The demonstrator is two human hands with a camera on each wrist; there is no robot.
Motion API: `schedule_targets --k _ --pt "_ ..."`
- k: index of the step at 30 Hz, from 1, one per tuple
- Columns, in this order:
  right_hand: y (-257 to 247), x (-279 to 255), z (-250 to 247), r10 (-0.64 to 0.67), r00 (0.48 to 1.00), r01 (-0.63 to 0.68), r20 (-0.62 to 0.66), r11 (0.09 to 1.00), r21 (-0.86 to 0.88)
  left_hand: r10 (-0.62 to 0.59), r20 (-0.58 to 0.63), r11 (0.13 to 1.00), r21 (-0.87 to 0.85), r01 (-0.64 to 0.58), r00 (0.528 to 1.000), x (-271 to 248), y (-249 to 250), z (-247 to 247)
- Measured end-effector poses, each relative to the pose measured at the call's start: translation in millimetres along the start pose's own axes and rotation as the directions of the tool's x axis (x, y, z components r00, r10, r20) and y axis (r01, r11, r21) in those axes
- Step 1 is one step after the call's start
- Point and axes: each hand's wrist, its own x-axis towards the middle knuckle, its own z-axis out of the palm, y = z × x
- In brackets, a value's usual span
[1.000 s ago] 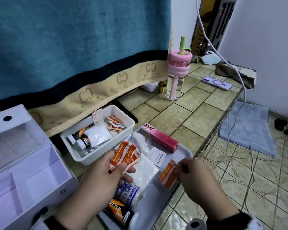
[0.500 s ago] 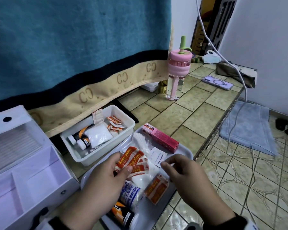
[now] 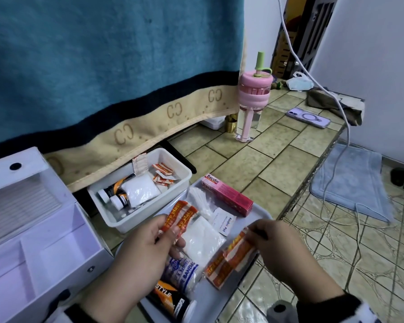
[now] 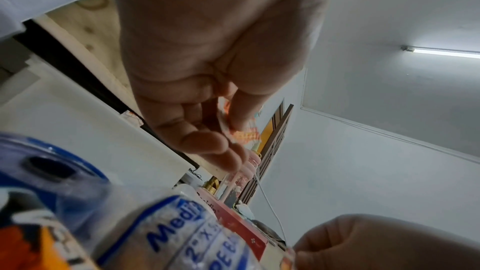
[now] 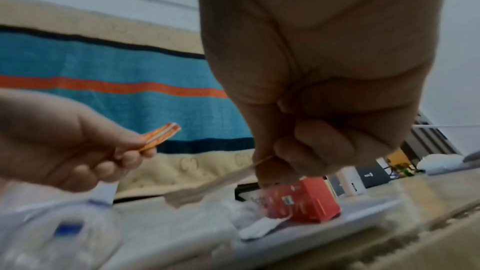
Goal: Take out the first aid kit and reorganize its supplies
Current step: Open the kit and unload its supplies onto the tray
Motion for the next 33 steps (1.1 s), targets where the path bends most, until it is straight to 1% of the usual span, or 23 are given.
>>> schedule_targets --k 1,3,6,8,9,10,11,12,13,14,15,16,18,20,22,23,25,27,31,33 --pt "2 0 2 0.002 1.0 -0.002 0.008 0.998 -0.056 0.001 -0.004 1.0 0.002 -0.001 1.0 1 0 1" --pt "2 0 10 0.009 1.0 -0.009 0.001 0.993 -0.116 0.002 -0.004 1.0 0.017 -0.002 1.0 2 -1 5" --pt "0 -1 22 0.021 1.0 -0.021 -0.003 0.987 -0.162 0.057 0.016 0.997 0.053 -0.058 0.998 -3 -1 8" --pt "1 -1 24 0.022 0.998 -0.034 -0.065 0.981 -0.19 0.079 0.029 0.995 0.06 -0.08 0.996 -4 0 7" --pt "0 -1 21 0.006 0.993 -0.026 -0.115 0.986 -0.167 0.069 0.031 0.996 0.054 -0.07 0.997 -4 0 6" --pt "-3 -1 17 -0.012 0.989 -0.003 -0.147 0.995 -0.098 0.05 0.031 0.998 0.044 -0.051 0.998 -4 0 5" --pt "-6 -1 11 -0.032 0.989 0.036 -0.143 0.999 0.027 0.03 0.032 0.999 0.028 -0.031 0.999 -3 -1 6" --pt "-11 -3 5 -0.054 0.994 0.071 -0.091 0.98 0.186 0.014 0.042 1.0 0.007 -0.015 0.999 -3 -1 6" --pt "-18 -6 0 -0.084 0.996 0.082 -0.008 0.938 0.337 0.009 0.062 1.0 -0.007 -0.008 0.998 -3 0 8" --pt "-25 -10 -4 -0.123 0.99 0.082 0.067 0.897 0.434 0.012 0.087 1.0 -0.01 -0.011 0.996 -4 1 11" --pt "-29 -13 -6 -0.155 0.982 0.086 0.111 0.88 0.467 0.022 0.113 1.0 -0.001 -0.022 0.993 -4 2 14" --pt "-32 -15 -5 -0.174 0.978 0.099 0.118 0.877 0.47 0.034 0.137 0.999 0.014 -0.036 0.99 -5 3 17" --pt "-32 -13 -3 -0.141 0.988 0.095 0.07 0.889 0.448 0.059 0.163 0.997 0.041 -0.067 0.985 -5 3 21" --pt "-26 -8 -5 -0.037 0.999 0.021 0.033 0.912 0.41 0.08 0.142 0.995 0.046 -0.087 0.987 -3 -1 19" --pt "-16 -5 -9 0.053 0.998 -0.063 0.039 0.948 0.311 0.088 0.102 0.994 0.052 -0.093 0.991 1 -7 13" --pt "-10 -4 -11 0.082 0.995 -0.094 0.062 0.972 0.217 0.088 0.088 0.995 0.049 -0.092 0.992 3 -10 10" --pt "-2 -3 -12 0.103 0.987 -0.104 0.126 0.995 0.0 0.092 0.059 0.995 0.037 -0.094 0.994 5 -13 5" --pt "1 -2 -7 0.109 0.986 -0.096 0.123 0.989 -0.11 0.104 0.044 0.994 0.032 -0.105 0.994 6 -14 2" --pt "-1 -1 10 0.086 0.996 -0.081 0.033 0.988 -0.133 0.127 0.036 0.991 0.036 -0.129 0.991 5 -14 2" --pt "-2 -2 14 0.074 0.997 -0.068 0.024 0.979 -0.191 0.132 0.025 0.991 0.031 -0.133 0.991 3 -15 -1"
